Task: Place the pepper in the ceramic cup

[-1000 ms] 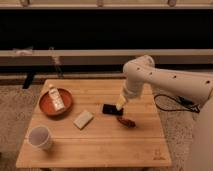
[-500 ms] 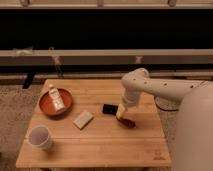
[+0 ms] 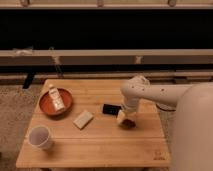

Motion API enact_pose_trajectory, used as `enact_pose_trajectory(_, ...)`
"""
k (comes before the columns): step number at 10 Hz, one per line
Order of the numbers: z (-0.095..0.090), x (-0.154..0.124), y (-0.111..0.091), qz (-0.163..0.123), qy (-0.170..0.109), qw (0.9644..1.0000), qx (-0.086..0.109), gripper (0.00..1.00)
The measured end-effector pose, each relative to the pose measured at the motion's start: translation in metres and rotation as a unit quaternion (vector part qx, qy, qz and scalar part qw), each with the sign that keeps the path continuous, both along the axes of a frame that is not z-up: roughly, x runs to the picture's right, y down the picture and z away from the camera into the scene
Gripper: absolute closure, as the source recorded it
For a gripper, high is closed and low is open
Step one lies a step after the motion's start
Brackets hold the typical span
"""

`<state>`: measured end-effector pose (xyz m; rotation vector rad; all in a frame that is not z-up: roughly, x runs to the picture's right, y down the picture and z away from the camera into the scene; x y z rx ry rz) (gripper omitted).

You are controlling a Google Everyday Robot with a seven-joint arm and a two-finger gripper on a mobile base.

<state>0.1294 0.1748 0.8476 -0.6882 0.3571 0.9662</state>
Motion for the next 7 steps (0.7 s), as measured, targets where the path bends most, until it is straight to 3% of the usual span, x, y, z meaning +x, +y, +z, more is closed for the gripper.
enact_pose_trajectory(3,0.0043,-0.0042,0.0093,-0.003,0.009,1.0,0.0,0.25)
enact_pose_trajectory(7,0.008,-0.0021,0.0135,0.002,0.033,0.9995,-0.004,0.63)
